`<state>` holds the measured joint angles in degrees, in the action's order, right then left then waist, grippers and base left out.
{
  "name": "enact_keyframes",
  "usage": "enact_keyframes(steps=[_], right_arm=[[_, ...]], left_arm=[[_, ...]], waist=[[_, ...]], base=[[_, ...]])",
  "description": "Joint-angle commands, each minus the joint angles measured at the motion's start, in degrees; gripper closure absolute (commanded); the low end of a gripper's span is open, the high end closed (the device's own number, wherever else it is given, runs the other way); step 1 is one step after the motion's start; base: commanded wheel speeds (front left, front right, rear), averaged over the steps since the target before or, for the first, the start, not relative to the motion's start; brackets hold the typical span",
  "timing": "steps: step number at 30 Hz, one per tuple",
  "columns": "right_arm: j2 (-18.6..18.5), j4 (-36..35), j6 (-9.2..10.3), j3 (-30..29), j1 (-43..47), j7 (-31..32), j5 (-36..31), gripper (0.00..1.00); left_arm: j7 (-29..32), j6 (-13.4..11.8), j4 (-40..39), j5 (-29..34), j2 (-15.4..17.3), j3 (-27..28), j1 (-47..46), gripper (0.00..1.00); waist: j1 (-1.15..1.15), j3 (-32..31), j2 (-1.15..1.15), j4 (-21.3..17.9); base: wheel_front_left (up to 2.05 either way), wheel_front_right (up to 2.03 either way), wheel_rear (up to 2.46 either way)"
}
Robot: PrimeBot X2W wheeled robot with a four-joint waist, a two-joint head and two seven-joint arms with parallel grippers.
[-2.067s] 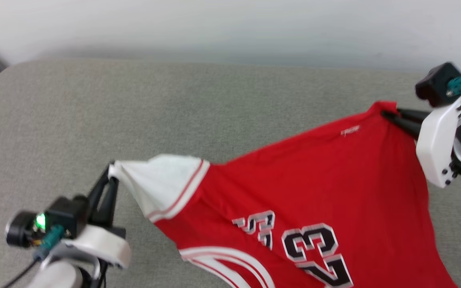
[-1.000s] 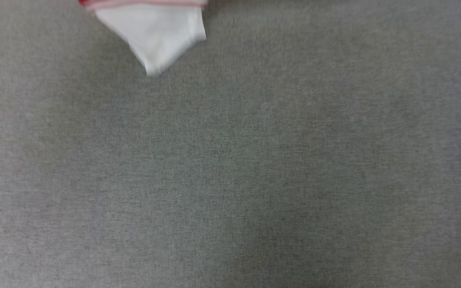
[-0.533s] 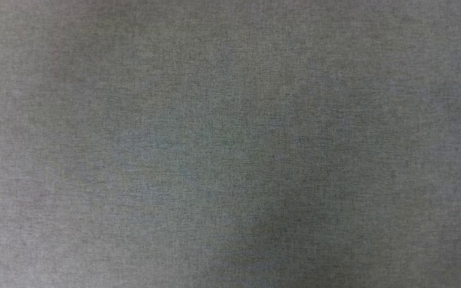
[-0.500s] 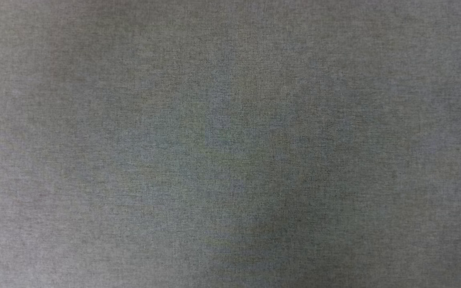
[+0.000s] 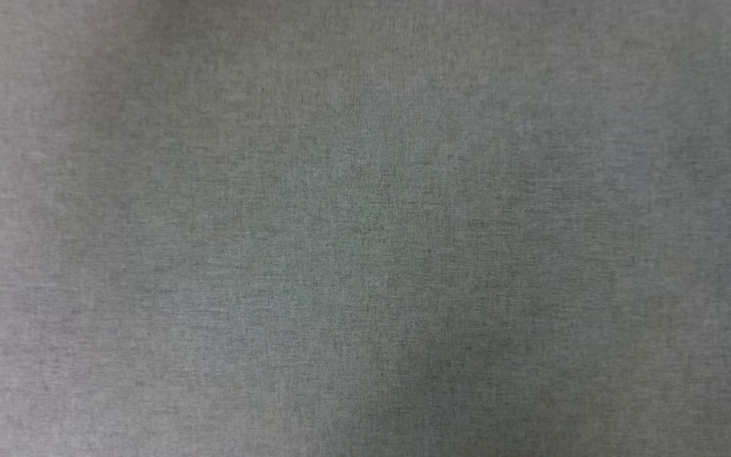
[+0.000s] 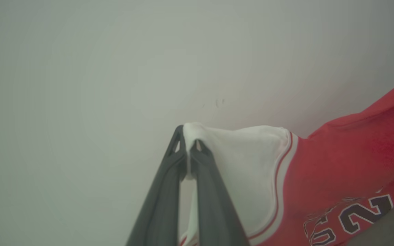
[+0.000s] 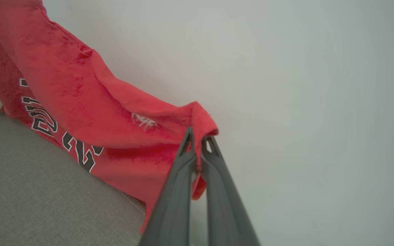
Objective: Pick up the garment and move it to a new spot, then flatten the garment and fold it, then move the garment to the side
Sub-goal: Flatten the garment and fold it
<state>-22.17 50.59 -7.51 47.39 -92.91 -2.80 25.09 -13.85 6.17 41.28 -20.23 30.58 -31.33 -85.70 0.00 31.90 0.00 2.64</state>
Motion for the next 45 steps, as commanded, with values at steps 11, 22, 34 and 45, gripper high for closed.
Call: enact_keyframes(steps=[11, 22, 34, 45], right_arm=[[-5.92, -8.41, 0.04, 6.54, 22.04, -4.33, 9.28, 1.00], [-12.98, -18.86, 0.04, 7.58, 42.19, -1.33, 12.71, 1.00], [-20.00, -30.02, 0.04, 2.18, 68.53, 4.11, 13.53, 1.00], [-23.14, -42.65, 0.05, -9.29, 90.68, 13.97, 14.25, 1.00]], left_arm=[[-1.38, -4.04, -15.40, -4.67, 3.90, 0.83, 32.41, 1.00], [0.06, -11.96, -31.90, -9.52, 8.58, 0.77, 62.25, 1.00], [2.86, -17.28, -38.44, -16.09, 9.70, -3.13, 87.78, 1.00], [5.64, -19.78, -40.05, -20.32, 10.02, -6.03, 100.74, 1.00]], waist=[[0.00, -9.64, 0.00, 0.06], [0.00, -18.75, 0.00, 0.63], [0.00, -28.97, 0.00, 1.30], [0.00, -33.95, 0.00, 1.21]], base=[[0.00, 0.00, 0.00], [0.00, 0.00, 0.00], [0.00, 0.00, 0.00], [0.00, 0.00, 0.00]])
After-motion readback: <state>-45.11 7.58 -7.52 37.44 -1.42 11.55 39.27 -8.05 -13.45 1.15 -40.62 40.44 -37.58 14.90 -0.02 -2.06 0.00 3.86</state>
